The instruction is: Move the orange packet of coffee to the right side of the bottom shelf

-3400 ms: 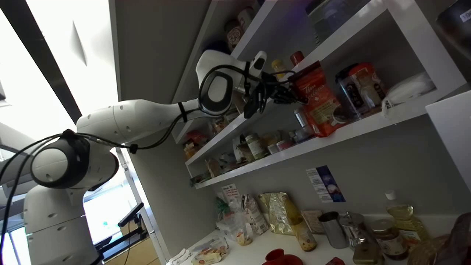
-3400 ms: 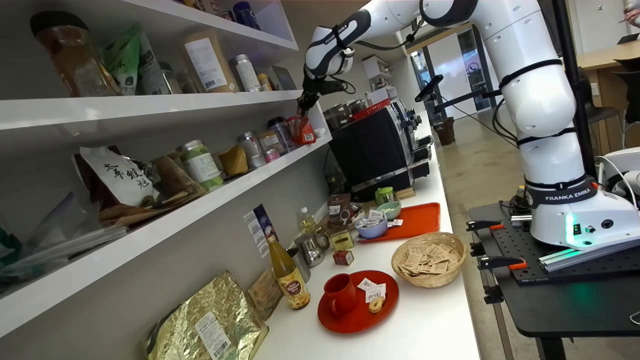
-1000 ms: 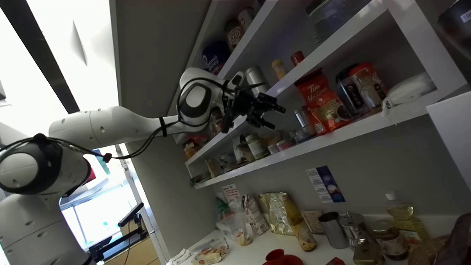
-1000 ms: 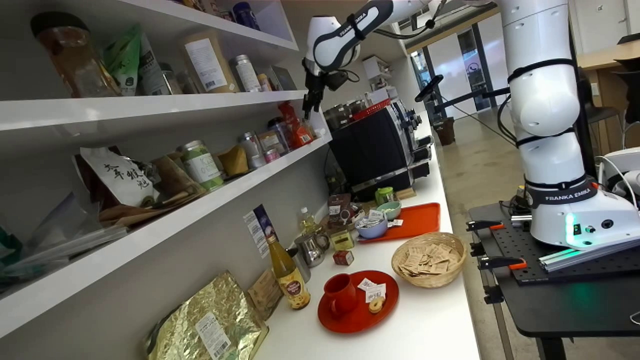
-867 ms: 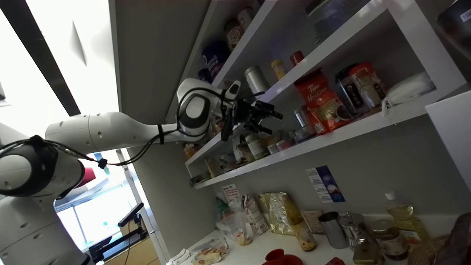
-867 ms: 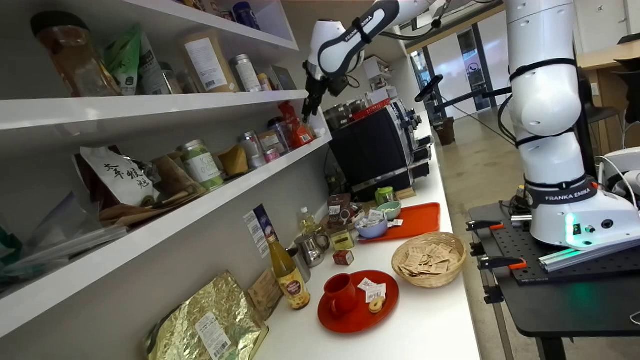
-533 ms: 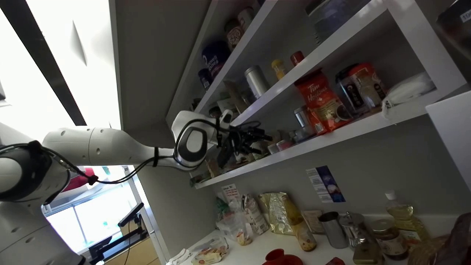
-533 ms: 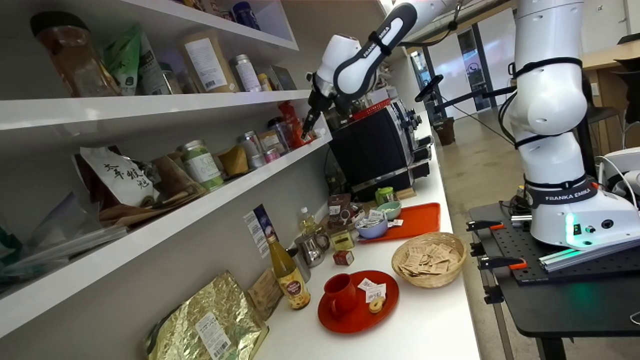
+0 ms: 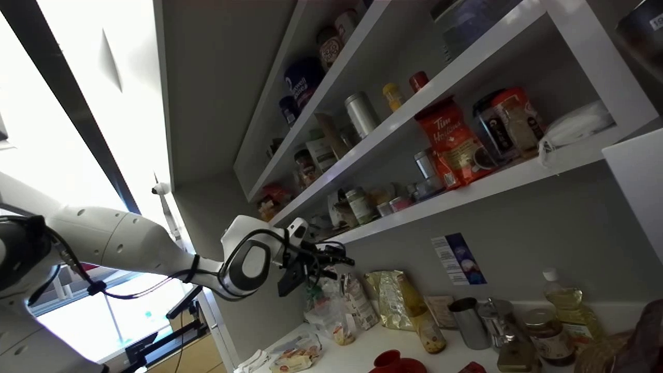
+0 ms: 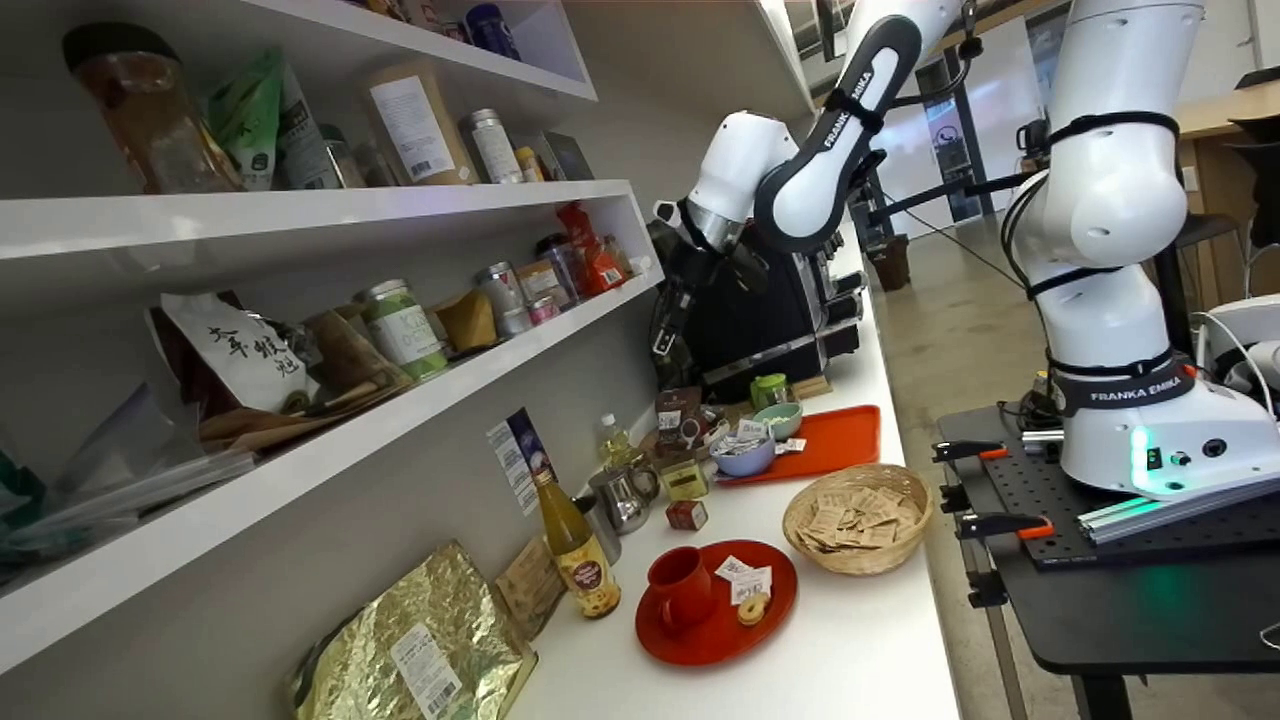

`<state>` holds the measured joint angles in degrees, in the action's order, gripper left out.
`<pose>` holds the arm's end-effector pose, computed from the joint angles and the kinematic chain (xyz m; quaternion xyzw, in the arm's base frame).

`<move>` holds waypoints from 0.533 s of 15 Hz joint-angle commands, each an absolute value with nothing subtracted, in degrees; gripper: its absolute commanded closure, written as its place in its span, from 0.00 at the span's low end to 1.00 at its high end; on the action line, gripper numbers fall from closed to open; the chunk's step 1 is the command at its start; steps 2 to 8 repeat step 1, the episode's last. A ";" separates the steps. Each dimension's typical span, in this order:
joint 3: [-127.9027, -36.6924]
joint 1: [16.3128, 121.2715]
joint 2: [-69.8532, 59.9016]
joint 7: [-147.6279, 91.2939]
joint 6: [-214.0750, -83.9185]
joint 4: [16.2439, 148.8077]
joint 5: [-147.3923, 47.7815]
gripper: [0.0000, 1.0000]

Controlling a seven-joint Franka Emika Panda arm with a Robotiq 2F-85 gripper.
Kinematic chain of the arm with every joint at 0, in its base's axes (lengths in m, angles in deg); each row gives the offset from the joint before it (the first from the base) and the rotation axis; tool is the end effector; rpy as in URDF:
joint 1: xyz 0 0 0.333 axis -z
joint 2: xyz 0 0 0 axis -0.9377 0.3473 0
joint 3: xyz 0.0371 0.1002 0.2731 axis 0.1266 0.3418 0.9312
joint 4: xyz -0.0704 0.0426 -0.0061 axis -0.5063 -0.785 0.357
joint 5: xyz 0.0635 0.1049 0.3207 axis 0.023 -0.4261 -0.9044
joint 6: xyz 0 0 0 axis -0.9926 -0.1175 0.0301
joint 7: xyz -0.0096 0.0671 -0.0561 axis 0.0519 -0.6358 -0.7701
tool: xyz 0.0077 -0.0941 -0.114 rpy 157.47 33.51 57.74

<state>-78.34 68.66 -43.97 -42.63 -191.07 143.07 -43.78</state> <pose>0.4375 0.0201 0.4424 0.9062 0.1565 0.3875 0.0647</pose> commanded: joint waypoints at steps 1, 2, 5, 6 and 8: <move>-78.37 68.69 -44.56 -42.58 -190.94 143.40 -43.77 0.00; -78.37 68.69 -44.56 -42.58 -190.94 143.40 -43.77 0.00; -78.37 68.69 -44.56 -42.58 -190.94 143.40 -43.77 0.00; -78.37 68.69 -44.56 -42.58 -190.94 143.40 -43.77 0.00; -78.37 68.69 -44.56 -42.58 -190.94 143.40 -43.77 0.00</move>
